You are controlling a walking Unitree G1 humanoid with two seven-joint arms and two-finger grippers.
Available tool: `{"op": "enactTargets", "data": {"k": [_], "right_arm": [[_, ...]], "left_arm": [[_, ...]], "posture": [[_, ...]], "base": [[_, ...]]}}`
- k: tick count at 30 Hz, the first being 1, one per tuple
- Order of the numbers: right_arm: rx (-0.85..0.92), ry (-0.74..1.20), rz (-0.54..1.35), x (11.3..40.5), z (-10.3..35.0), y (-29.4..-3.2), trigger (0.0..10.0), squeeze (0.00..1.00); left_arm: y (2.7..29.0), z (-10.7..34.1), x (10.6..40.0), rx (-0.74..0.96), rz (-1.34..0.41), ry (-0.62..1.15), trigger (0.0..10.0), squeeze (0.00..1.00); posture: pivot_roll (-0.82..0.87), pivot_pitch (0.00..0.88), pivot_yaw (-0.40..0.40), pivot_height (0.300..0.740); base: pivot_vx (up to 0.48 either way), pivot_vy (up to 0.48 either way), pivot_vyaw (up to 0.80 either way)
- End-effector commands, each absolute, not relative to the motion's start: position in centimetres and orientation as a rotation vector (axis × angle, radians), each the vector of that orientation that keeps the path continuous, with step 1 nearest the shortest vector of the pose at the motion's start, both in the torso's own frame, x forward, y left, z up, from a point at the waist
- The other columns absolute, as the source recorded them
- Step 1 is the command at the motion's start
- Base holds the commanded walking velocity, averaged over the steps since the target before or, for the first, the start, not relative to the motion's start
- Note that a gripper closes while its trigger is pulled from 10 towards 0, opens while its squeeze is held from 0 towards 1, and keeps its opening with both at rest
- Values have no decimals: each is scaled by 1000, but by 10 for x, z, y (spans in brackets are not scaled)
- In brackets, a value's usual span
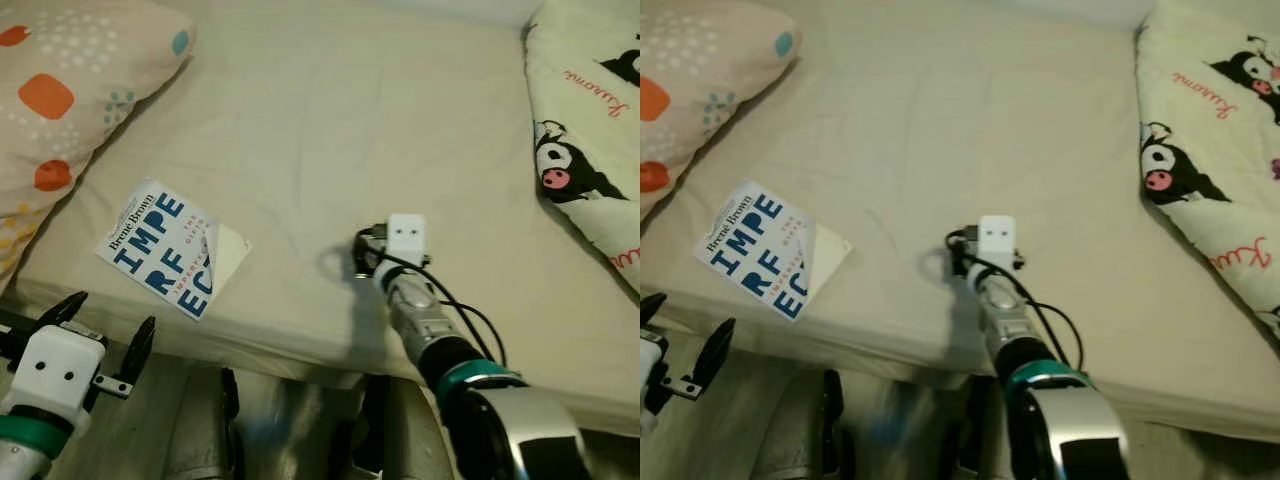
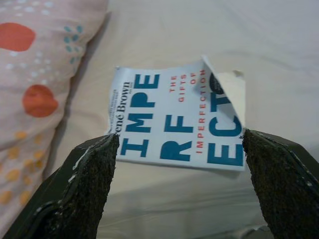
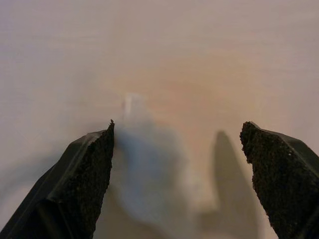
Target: Clean up the room
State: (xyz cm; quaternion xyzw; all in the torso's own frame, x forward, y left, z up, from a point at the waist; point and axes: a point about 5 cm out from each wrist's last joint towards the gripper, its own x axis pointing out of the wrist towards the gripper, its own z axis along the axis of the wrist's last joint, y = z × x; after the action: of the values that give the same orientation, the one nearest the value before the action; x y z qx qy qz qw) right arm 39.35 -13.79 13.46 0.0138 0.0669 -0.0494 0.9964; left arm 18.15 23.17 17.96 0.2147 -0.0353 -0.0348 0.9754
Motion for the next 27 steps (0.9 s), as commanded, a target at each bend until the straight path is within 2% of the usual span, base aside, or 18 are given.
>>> {"op": "enactTargets", "data": {"k": [1, 4, 14, 15, 16, 17, 19, 20, 25, 27], "right_arm": [[76, 203, -154, 388, 121, -148, 10000, 0], [126, 223, -160, 387, 117, -153, 10000, 0], [289, 265, -83, 382, 106, -140, 10000, 0], [289, 265, -78, 382, 105, -139, 9137, 0], [288, 265, -77, 382, 105, -138, 7569, 0], [289, 266, -76, 382, 105, -138, 4275, 0], [290, 266, -76, 382, 105, -138, 4275, 0], [293, 264, -73, 382, 106, -137, 0, 0], [304, 260, -67, 383, 107, -137, 0, 0], [306, 259, -63, 383, 107, -137, 0, 0]], "left_arm": [[233, 182, 178, 433, -90, -46, 10000, 0], [233, 184, 179, 433, -103, -41, 10000, 0], [231, 185, 179, 422, -142, -5, 10000, 0], [230, 185, 178, 420, -147, 0, 10000, 0], [229, 184, 177, 417, -153, 6, 10000, 0], [228, 184, 177, 415, -156, 10, 10000, 0], [228, 184, 177, 415, -157, 12, 10000, 0], [227, 184, 176, 414, -160, 15, 10000, 0], [221, 181, 174, 365, -222, 40, 10000, 0], [201, 178, 165, 220, -395, 85, 10000, 0]], "posture": [[364, 376, -10, 586], [365, 376, 11, 586], [368, 378, 24, 586], [370, 378, 23, 586], [370, 378, 23, 586], [371, 378, 22, 586], [371, 378, 22, 586], [373, 380, 21, 586], [369, 375, 20, 586], [365, 375, 19, 586]], "base": [[0, 0, 0], [0, 0, 0], [0, 0, 0], [0, 0, 0], [0, 0, 0], [0, 0, 0], [0, 0, 0], [0, 0, 0], [0, 0, 0], [0, 0, 0]]}}
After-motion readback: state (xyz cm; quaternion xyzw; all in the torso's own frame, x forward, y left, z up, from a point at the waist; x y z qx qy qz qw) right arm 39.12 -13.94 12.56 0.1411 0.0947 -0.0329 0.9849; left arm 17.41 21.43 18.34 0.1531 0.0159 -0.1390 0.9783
